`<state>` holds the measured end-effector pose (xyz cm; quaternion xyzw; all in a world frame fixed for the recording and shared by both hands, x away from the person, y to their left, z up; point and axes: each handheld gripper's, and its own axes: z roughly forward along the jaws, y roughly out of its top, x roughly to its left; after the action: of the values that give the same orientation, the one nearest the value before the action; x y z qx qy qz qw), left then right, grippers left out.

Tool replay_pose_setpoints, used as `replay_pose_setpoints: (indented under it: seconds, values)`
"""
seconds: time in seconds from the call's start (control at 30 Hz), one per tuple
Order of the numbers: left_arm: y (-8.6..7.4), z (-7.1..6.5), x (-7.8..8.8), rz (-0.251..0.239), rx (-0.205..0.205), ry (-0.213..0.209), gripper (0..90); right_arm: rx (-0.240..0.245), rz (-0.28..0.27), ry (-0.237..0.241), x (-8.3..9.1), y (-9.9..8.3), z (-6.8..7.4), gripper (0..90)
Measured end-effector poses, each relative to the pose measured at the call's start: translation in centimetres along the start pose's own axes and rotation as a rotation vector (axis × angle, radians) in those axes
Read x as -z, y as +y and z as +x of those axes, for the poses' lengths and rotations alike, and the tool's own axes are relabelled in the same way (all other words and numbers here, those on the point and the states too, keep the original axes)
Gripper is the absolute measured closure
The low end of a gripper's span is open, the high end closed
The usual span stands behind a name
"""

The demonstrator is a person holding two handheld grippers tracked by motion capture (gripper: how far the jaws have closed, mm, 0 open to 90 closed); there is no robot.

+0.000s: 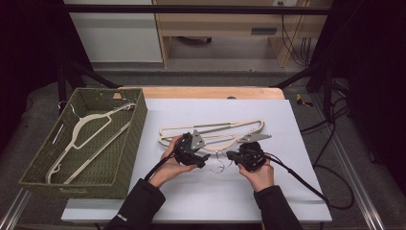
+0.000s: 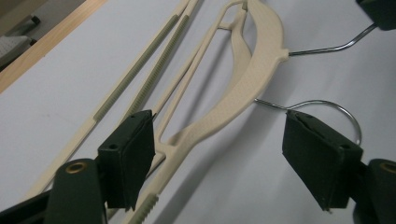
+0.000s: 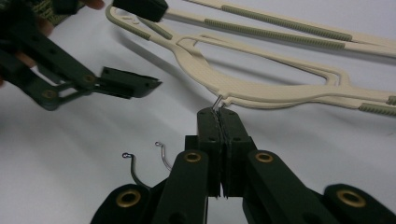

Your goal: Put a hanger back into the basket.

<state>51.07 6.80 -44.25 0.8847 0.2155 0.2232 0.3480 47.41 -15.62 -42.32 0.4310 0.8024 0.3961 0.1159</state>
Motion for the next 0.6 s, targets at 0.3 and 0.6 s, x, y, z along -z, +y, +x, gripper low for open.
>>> replay_pose_setpoints:
  seconds: [0.3, 0.6]
  values:
    - [0.4, -0.6, -2.0, -0.026, -0.089, -0.013, 42.2, 0.014, -0.005, 0.008, 0.3, 0.1, 0.0, 89.3]
    - [0.2, -0.8, -3.1, -0.012, -0.14, -0.023, 59.5, 0.024, 0.007, 0.013, 0.4, 0.0, 0.1, 89.2]
